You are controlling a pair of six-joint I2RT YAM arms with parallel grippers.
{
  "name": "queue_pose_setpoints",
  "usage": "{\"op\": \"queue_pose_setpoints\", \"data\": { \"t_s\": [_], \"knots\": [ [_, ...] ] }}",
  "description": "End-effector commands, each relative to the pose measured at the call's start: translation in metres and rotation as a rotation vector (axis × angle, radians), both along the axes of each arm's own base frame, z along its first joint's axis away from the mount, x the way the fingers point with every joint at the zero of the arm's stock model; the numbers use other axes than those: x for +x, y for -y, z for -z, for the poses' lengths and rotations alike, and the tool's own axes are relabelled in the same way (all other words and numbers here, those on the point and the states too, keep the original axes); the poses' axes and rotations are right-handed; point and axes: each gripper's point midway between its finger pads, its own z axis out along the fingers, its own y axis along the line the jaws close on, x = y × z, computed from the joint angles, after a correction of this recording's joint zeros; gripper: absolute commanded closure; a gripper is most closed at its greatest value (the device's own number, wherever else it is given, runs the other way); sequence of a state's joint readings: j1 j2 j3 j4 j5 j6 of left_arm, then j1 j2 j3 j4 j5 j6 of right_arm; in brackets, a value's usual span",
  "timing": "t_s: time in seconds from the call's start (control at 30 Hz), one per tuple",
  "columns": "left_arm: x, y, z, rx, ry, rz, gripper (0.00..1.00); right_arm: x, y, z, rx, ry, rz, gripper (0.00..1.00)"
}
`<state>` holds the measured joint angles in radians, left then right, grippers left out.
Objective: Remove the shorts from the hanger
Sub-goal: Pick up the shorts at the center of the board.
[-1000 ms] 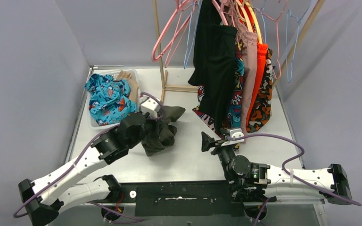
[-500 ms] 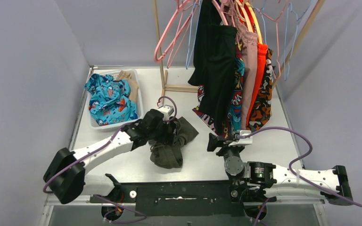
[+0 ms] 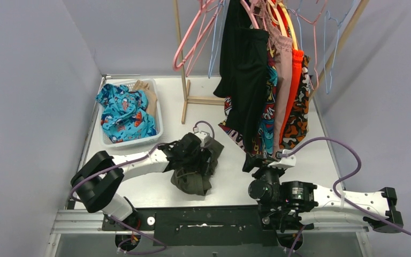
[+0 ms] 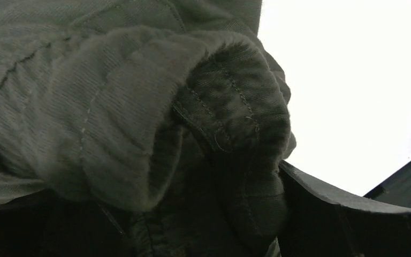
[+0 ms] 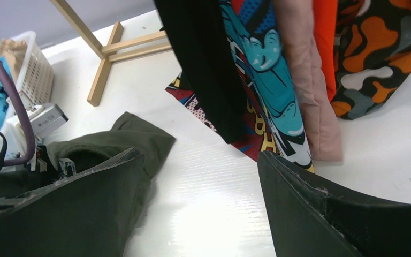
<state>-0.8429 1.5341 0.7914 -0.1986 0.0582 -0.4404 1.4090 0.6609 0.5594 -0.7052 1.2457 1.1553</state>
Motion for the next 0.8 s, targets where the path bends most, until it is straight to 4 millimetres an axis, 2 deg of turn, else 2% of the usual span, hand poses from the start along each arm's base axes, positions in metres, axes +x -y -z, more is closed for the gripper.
{"op": "queue_pose_setpoints", "data": {
  "t_s": [0.0, 0.03, 0.13, 0.2, 0.27, 0.43, 0.5, 0.6, 0.77],
  "knots": [
    [-0.027, -0.026, 0.035, 0.101, -0.071, -0.075, 0.17, 0.006, -0.020, -0.032, -0.004, 0.069, 0.000, 0.21],
    [-0.028, -0.028, 0.040, 0.094, -0.065, -0.086, 0.19, 0.007, -0.026, -0.031, -0.032, 0.063, -0.015, 0.21],
    [-0.031, -0.036, 0.048, 0.126, -0.071, -0.100, 0.54, 0.007, -0.024, -0.030, -0.003, 0.050, 0.029, 0.20],
    [-0.025, -0.033, 0.032, 0.127, -0.037, -0.105, 0.80, 0.007, -0.027, -0.032, -0.002, 0.037, 0.029, 0.19],
    [-0.015, -0.030, 0.008, 0.080, 0.030, -0.125, 1.00, 0.007, -0.036, -0.034, -0.048, 0.023, 0.002, 0.19],
    [0.017, -0.037, -0.082, -0.016, 0.261, -0.188, 1.00, 0.011, -0.050, -0.026, -0.091, -0.041, -0.044, 0.18],
    [0.029, -0.048, -0.121, -0.027, 0.350, -0.239, 1.00, 0.016, -0.072, -0.017, -0.085, -0.125, -0.170, 0.18],
    [0.042, -0.069, -0.154, -0.004, 0.425, -0.302, 1.00, 0.028, -0.088, -0.004, -0.057, -0.188, -0.280, 0.18],
    [0.053, -0.095, -0.189, -0.006, 0.461, -0.356, 1.00, 0.034, -0.100, 0.007, -0.008, -0.239, -0.386, 0.16]
  ]
}}
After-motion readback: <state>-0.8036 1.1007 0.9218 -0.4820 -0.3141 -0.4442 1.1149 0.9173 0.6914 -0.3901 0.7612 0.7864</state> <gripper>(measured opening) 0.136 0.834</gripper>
